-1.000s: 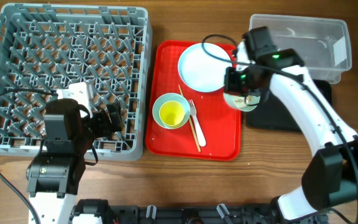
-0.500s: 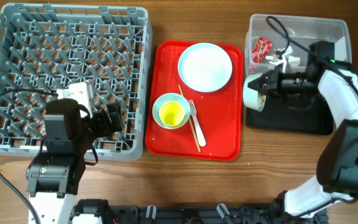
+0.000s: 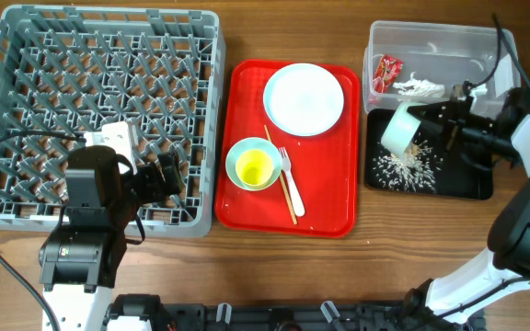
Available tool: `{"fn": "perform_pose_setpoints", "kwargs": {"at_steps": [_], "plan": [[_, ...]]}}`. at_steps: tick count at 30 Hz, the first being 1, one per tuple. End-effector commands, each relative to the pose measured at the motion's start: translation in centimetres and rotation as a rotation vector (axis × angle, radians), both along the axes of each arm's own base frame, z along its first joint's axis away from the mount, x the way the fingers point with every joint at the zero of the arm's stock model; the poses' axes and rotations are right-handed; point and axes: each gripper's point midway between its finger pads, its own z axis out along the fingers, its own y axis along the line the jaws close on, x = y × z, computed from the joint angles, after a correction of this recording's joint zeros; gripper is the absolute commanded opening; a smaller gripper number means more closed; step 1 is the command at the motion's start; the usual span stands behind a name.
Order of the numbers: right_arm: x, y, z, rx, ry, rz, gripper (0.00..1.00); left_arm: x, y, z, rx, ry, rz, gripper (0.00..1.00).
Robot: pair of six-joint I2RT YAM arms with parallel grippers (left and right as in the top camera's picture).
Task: Sort waste into correct bins and load items into the dishwasher rack
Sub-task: 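Tip the green bowl over the black tray to dump the rice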
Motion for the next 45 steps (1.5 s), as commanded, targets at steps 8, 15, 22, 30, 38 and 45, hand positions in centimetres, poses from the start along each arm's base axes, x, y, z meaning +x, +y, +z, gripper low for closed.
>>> {"fn": "perform_pose_setpoints", "kwargs": {"at_steps": [8,15,22,30,38,45], "plan": [[0.3,0.0,3.8,0.248,-0.061,0.003,0.04,0.2,-0.1,0.9,0.0,-0.022,-0.013,1.0],[0.4,-0.1,3.8,0.239,-0.078,0.005,0.04,0.2,-0.1,0.9,0.0,-0.022,-0.013,1.0],[0.0,-1.2,-3.6,-0.128,0.166,-0.044,0.04,0.2,-0.1,0.9,0.0,-0.022,-0.013,1.0],[-1.0,0.4,-3.8,-0.23,0.025,0.071,0.04,0.2,-0.1,0.9,0.001,-0.023,-0.013,1.0],[-1.1,3.4,1.4,-0.472,-0.183,0.221,0.04,0.2,-0.1,0.9,0.001,-0.023,-0.013,1.0],[0.7,11.0,2.2,-1.04,-0.263,0.322,0.04,0.2,-0.1,0.9,0.001,-0.023,-0.013,1.0]]}}
